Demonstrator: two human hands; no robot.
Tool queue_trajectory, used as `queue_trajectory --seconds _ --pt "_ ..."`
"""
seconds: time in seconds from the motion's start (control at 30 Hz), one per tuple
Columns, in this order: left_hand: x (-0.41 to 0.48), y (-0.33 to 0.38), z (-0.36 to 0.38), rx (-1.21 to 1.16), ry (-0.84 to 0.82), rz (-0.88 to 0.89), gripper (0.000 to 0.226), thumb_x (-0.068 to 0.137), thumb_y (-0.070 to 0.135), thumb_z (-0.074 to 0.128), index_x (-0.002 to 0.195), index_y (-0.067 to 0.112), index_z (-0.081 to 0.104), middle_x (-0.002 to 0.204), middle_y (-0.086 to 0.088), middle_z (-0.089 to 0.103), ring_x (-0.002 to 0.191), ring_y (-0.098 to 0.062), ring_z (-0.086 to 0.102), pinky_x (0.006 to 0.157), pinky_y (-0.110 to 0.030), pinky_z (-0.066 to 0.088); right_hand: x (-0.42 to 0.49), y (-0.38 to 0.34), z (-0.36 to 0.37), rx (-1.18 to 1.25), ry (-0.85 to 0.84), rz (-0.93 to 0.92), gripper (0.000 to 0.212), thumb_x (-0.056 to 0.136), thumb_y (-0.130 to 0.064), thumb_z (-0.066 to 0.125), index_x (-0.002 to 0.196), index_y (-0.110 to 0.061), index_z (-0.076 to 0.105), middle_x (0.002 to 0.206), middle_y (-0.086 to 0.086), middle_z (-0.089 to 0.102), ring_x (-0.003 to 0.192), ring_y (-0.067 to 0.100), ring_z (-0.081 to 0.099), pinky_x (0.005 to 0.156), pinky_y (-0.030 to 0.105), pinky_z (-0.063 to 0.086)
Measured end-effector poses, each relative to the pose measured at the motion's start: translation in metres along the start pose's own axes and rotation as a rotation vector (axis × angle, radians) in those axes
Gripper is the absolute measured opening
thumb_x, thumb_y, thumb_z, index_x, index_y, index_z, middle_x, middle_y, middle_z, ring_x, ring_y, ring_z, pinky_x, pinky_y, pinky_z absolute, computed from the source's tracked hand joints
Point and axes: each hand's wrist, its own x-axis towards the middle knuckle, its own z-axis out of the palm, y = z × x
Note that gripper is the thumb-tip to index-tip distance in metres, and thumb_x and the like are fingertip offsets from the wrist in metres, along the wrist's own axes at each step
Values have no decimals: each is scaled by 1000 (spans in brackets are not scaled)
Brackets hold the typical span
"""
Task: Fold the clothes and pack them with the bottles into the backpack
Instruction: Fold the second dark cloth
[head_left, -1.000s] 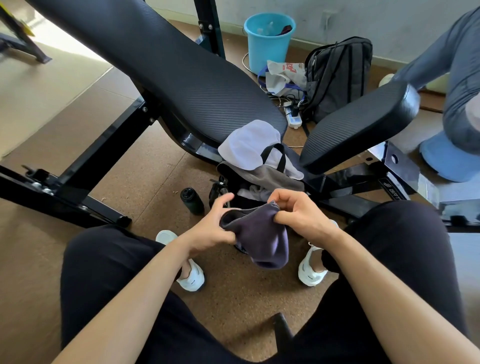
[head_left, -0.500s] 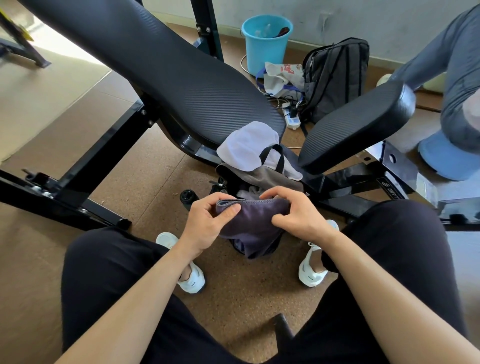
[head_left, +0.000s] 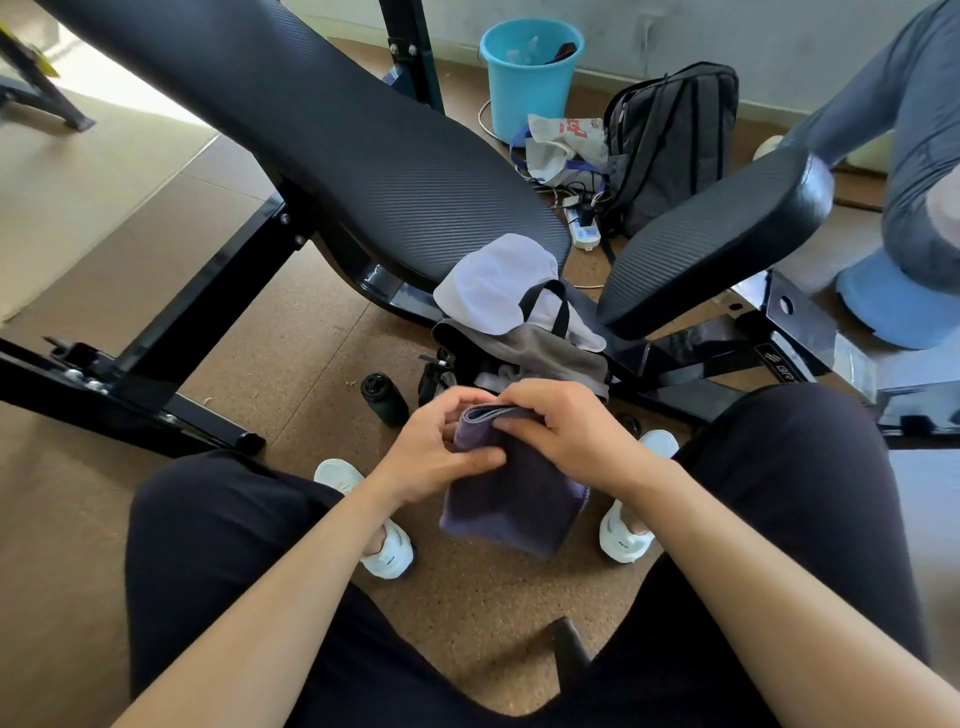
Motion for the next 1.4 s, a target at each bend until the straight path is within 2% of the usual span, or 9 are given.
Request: queue_trajectory --seconds 0.17,0.3,0.4,0.53,0.67,0.83,0.93,1.17,1.4 --pt "-3 -33 9 268 -173 -104 19 81 21 87 94 15 75 91 1 77 87 -17 72 80 -40 57 -10 0 -31 334 237 43 16 99 -7 63 104 -19 73 90 -15 72 87 -2 64 78 20 48" --pt "0 -43 9 343 -197 -230 15 85 20 83 89 31 74 84 14 76 81 -6 71 78 -35 57 -11 24 -47 405 480 168 19 101 -10 60 94 -25 69 77 -19 63 74 -4 54 70 19 43" --pt "2 -38 6 228 -77 -367 22 85 25 82 104 16 78 98 2 79 94 -15 74 93 -43 58 -12 45 -57 448 614 309 17 102 -15 60 88 -16 69 75 -11 63 72 1 54 68 20 44" --pt "4 -22 1 -290 306 -397 44 68 34 90 105 12 78 109 -11 78 105 -24 73 96 -40 54 -14 78 -65 453 731 534 32 99 -35 60 78 -10 61 69 -10 58 68 7 50 66 31 44" --pt "9 -11 -4 -512 539 -346 34 95 37 64 123 18 69 123 -2 74 114 -18 69 96 -36 52 -8 85 -55 371 653 647 37 101 -37 56 87 -4 63 80 5 66 73 16 54 70 39 46" --pt "7 -11 -4 119 759 -359 28 109 34 43 94 16 59 91 -1 63 84 -16 59 72 -33 43 -2 81 -31 125 501 713 31 105 -33 50 82 -13 56 76 -3 60 72 17 52 62 33 35" --pt "6 -18 -9 395 732 -462 31 109 31 42 91 12 57 87 -1 59 81 -19 54 73 -34 37 -1 82 -16 68 416 793 25 105 -35 49 87 -19 56 84 -1 61 78 21 53 74 33 37" --pt "6 -15 -12 273 660 -440 30 106 34 49 88 12 57 87 0 64 79 -16 57 66 -32 42 2 70 -8 344 404 790 31 101 -33 56 72 -21 57 79 2 66 83 24 62 74 40 49" --pt "6 -3 10 126 404 -266 21 105 37 53 115 20 61 106 2 70 95 -12 67 81 -33 55 5 41 14 408 292 610 46 89 -54 55 91 -10 64 87 9 72 89 30 69 84 58 55"
